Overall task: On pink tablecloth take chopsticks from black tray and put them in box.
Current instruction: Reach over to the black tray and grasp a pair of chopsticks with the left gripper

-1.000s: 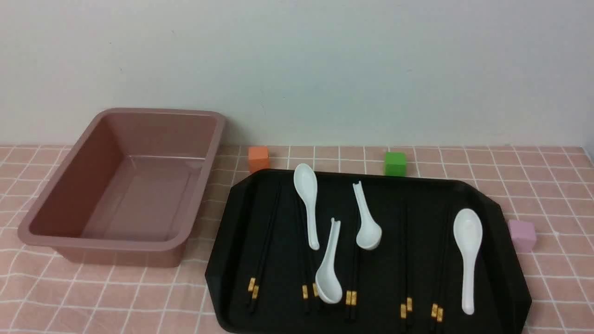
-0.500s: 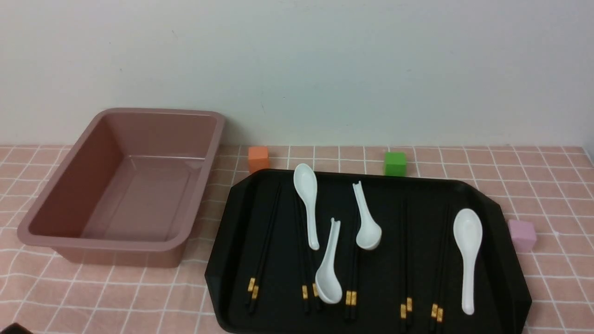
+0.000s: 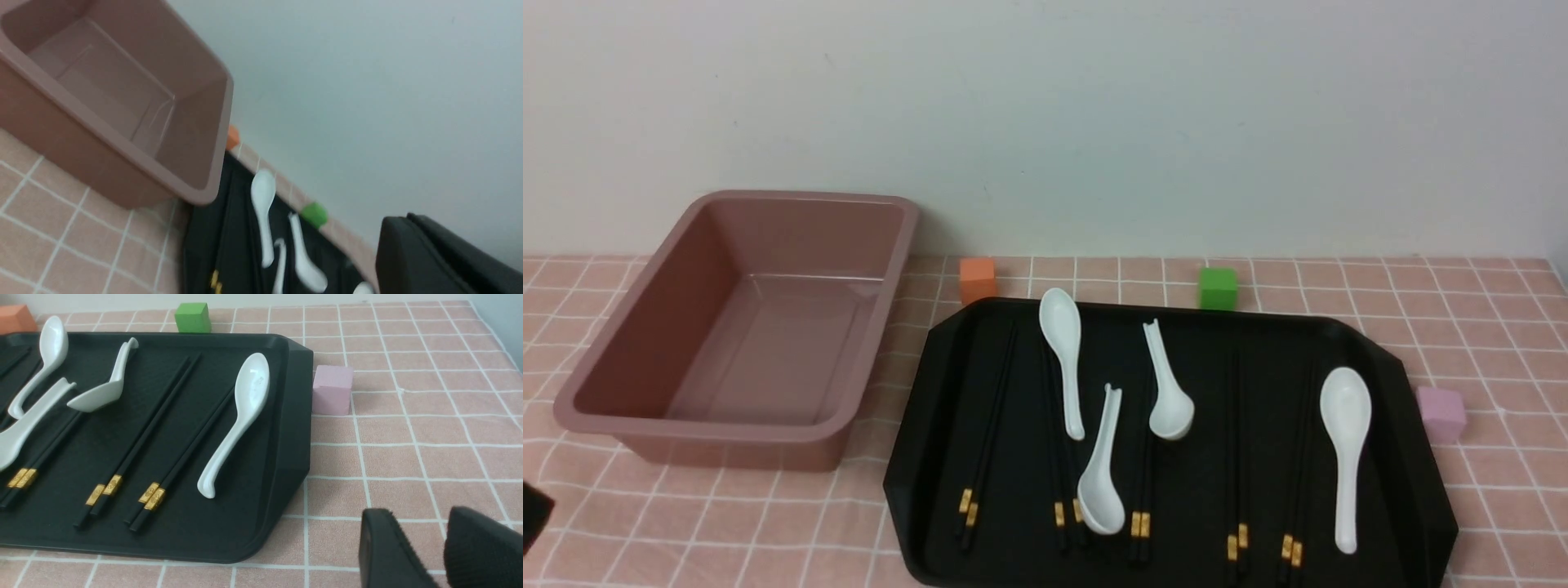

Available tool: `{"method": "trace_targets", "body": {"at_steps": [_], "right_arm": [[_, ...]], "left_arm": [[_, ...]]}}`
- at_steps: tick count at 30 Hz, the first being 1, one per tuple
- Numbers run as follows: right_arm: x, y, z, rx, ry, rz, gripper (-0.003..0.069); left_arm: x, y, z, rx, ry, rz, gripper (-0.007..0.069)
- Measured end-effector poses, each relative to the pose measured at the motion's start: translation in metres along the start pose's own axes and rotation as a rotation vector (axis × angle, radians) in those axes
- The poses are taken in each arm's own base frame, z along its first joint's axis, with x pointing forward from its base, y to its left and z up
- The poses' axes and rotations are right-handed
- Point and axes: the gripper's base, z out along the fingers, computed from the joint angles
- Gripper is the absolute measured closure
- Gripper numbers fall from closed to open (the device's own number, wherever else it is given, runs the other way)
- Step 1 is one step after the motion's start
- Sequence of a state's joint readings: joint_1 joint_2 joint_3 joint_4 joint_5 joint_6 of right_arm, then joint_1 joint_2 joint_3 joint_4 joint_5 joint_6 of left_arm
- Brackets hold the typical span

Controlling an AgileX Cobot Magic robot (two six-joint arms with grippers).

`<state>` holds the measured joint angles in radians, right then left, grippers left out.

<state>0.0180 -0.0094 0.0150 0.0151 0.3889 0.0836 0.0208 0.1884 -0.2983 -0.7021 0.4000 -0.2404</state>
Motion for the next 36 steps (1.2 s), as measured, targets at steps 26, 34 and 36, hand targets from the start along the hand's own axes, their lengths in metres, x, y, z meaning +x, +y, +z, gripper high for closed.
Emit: {"method": "trace_targets", "body": {"at_steps": [26,34,36], "right_arm": [[-0.008,0.008,0.000,-0.108,-0.090,0.393,0.0419],[-0.001,0.006,0.001,-0.066,-0.021,0.199,0.0419],[-0.001,0.006,0.001,-0.066,-0.021,0.199,0.0419]], "left_arm": [[0.072,-0.078,0.188,-0.171,1.031,0.706,0.0638],[0.072,-0.079,0.195,-0.156,0.984,0.718,0.0638],[0.075,-0.077,0.199,-0.159,0.981,0.716,0.0638]]}}
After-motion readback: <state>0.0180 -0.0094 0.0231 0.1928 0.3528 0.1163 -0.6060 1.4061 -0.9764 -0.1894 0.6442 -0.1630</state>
